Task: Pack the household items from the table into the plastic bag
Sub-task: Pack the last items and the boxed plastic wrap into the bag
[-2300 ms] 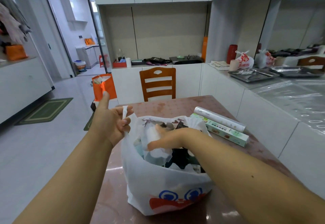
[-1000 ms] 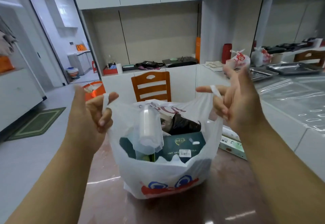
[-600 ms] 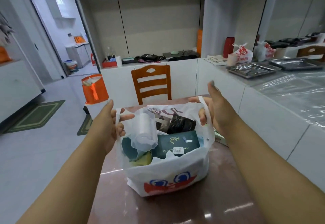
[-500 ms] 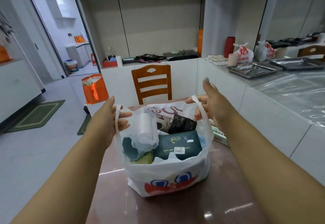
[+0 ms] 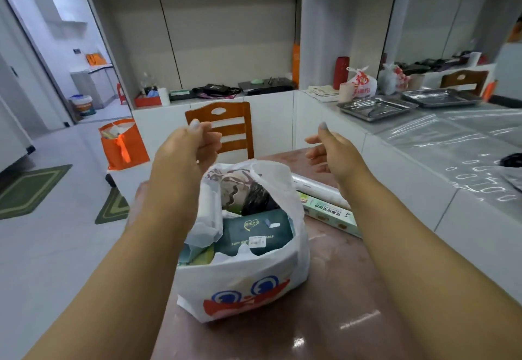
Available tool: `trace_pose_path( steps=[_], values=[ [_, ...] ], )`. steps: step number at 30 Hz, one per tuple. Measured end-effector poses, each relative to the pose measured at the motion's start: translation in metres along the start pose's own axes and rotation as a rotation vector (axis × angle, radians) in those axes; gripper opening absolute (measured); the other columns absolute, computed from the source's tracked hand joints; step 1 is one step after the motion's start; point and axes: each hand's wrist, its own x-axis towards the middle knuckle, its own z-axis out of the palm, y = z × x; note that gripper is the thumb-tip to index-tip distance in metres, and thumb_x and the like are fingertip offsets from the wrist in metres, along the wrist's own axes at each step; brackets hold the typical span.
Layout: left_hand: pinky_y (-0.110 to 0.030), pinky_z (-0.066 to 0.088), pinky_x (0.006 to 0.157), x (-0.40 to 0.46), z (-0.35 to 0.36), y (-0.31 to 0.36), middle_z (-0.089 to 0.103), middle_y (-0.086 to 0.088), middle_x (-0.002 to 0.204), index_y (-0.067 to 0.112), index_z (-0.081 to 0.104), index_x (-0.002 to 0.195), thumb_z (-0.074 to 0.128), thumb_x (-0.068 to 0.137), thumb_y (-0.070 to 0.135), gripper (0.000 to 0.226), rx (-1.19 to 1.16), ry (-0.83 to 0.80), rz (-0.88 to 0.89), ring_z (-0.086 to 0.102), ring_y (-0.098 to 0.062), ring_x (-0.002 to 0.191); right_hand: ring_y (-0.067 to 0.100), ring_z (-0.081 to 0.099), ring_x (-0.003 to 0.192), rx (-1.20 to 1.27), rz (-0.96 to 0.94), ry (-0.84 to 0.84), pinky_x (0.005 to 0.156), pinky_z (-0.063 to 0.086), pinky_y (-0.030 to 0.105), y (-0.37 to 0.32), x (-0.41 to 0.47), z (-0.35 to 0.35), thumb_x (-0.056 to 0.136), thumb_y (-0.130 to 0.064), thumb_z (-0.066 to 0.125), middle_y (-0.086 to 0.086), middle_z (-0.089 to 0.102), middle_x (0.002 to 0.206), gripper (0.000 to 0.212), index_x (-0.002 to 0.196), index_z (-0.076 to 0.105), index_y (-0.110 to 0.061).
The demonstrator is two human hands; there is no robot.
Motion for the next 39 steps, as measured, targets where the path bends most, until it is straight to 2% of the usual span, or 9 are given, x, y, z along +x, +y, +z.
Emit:
trace_pose_path(
  steps=[5,11,14,17,20,25,31,36,39],
  values=[
    [-0.038,0.049,0.102,-0.021,0.061,0.003,0.068,-0.015,0.117,0.006,0.061,0.118,0.038,0.103,0.028,0.035,-0.208,-0.166,-0.122,0.065,-0.026,0.111,0.02,0.056,0.072,-0.012,0.059,0.041,0.068,0.045,0.032,0.032,0.022,-0.035,0.1,-0.042,0.04,0.005,0.06,0.078,0.037,0.094,0.062,-0.013],
    [-0.035,0.053,0.095,-0.036,0.145,-0.021,0.072,-0.008,0.098,0.014,0.063,0.097,0.04,0.102,0.029,0.028,-0.384,-0.311,-0.308,0.068,-0.022,0.101,0.017,0.053,0.065,-0.065,0.156,0.039,0.064,0.044,0.03,0.083,0.049,-0.062,0.1,-0.037,0.043,0.004,0.056,0.073,0.031,0.092,0.06,-0.012],
    [-0.032,0.048,0.092,-0.041,0.199,-0.065,0.072,0.002,0.081,0.016,0.063,0.089,0.04,0.101,0.038,0.034,-0.496,-0.257,-0.5,0.066,-0.011,0.086,0.02,0.055,0.068,-0.121,0.203,0.034,0.071,0.045,0.036,0.115,0.07,-0.076,0.098,-0.038,0.046,0.003,0.057,0.072,0.031,0.093,0.06,-0.011],
    [-0.028,0.046,0.091,-0.036,0.242,-0.113,0.064,0.0,0.096,0.015,0.063,0.098,0.039,0.101,0.04,0.034,-0.543,-0.158,-0.701,0.061,-0.012,0.095,0.025,0.059,0.082,-0.272,0.245,-0.014,0.082,0.048,0.04,0.149,0.095,-0.087,0.094,-0.042,0.049,0.004,0.063,0.081,0.028,0.084,0.056,-0.017],
    [-0.015,0.051,0.06,-0.028,0.267,-0.156,0.063,-0.004,0.091,0.013,0.061,0.098,0.034,0.103,0.04,0.039,-0.581,-0.027,-0.841,0.068,-0.004,0.068,0.025,0.059,0.098,-0.496,0.243,-0.106,0.084,0.043,0.034,0.178,0.119,-0.093,0.095,-0.044,0.05,0.003,0.062,0.097,0.027,0.095,0.057,-0.018],
    [-0.037,0.027,0.111,-0.004,0.292,-0.216,0.051,-0.003,0.129,0.008,0.045,0.14,0.027,0.102,0.049,0.059,-0.617,0.059,-0.921,0.042,-0.024,0.136,0.029,0.062,0.103,-0.677,0.231,-0.183,0.085,0.049,0.034,0.218,0.16,-0.089,0.091,-0.04,0.055,0.008,0.064,0.117,0.038,0.117,0.059,-0.012],
    [-0.035,0.028,0.113,0.017,0.308,-0.256,0.051,-0.002,0.144,0.017,0.049,0.14,0.028,0.099,0.056,0.061,-0.625,0.064,-0.889,0.043,-0.018,0.135,0.027,0.028,0.144,-0.818,0.232,-0.494,0.115,0.025,0.042,0.258,0.194,-0.071,0.093,-0.062,0.038,0.003,0.024,0.16,0.074,0.154,0.017,-0.025],
    [-0.035,0.038,0.106,0.025,0.305,-0.271,0.058,-0.004,0.136,0.017,0.056,0.133,0.029,0.099,0.056,0.058,-0.645,0.091,-0.899,0.052,-0.018,0.124,0.025,0.031,0.139,-1.025,0.059,-0.457,0.111,0.025,0.047,0.267,0.178,-0.067,0.096,-0.057,0.033,0.002,0.034,0.151,0.055,0.142,0.036,-0.029],
    [-0.037,0.04,0.105,0.027,0.301,-0.279,0.058,-0.007,0.135,0.013,0.054,0.136,0.029,0.097,0.059,0.065,-0.677,0.097,-0.934,0.052,-0.021,0.125,0.025,0.038,0.132,-0.935,0.124,-0.474,0.105,0.035,0.041,0.271,0.165,-0.068,0.086,-0.069,0.043,0.005,0.038,0.146,0.071,0.139,0.037,-0.023]
  ],
)
